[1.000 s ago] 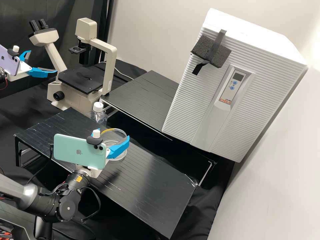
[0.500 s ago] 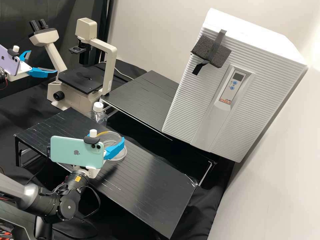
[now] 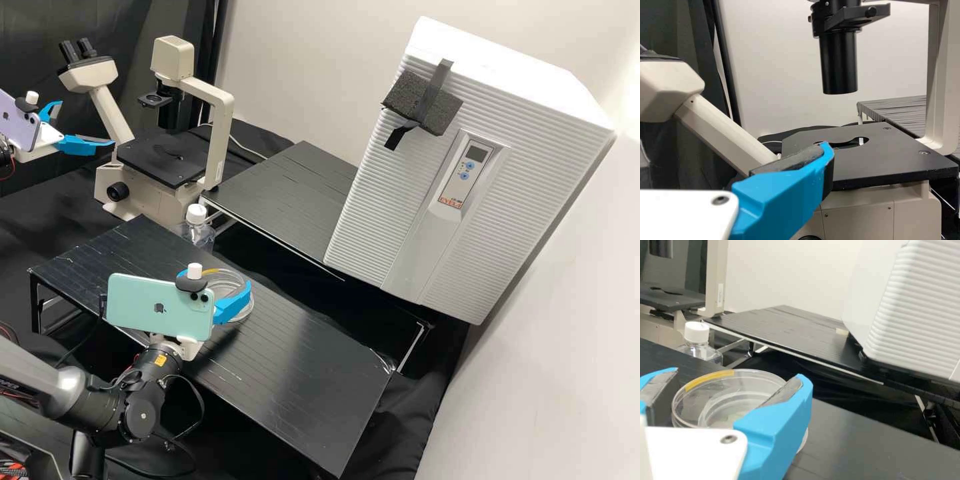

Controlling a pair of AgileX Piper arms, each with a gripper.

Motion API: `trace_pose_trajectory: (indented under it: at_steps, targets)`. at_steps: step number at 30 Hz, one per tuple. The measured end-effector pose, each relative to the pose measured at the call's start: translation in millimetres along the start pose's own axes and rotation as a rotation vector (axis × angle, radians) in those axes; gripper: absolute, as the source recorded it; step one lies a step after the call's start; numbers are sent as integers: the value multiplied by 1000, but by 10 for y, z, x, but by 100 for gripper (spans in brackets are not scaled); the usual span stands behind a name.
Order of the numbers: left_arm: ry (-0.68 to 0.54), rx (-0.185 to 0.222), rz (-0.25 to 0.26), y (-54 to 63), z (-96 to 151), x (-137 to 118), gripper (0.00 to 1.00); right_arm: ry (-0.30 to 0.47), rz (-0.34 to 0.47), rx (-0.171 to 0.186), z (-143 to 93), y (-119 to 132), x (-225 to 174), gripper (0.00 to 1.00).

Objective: Close the petri dish lid.

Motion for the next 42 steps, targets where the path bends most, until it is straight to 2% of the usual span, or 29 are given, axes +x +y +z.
trace_pose_trajectory:
  at_steps: [12, 21, 26, 42]
  targets:
    - [0, 0, 0, 0, 0, 0, 100, -6, -3, 5, 11, -3, 2, 0]
    - [0, 0, 0, 0, 0, 0, 100, -9, -22, 41, 50, -22, 23, 0]
    - [0, 0, 0, 0, 0, 0, 100, -21, -1, 68, 78, -5, 31, 0]
    - [0, 0, 0, 0, 0, 0, 100, -52, 16, 106, 171, 3, 57, 0]
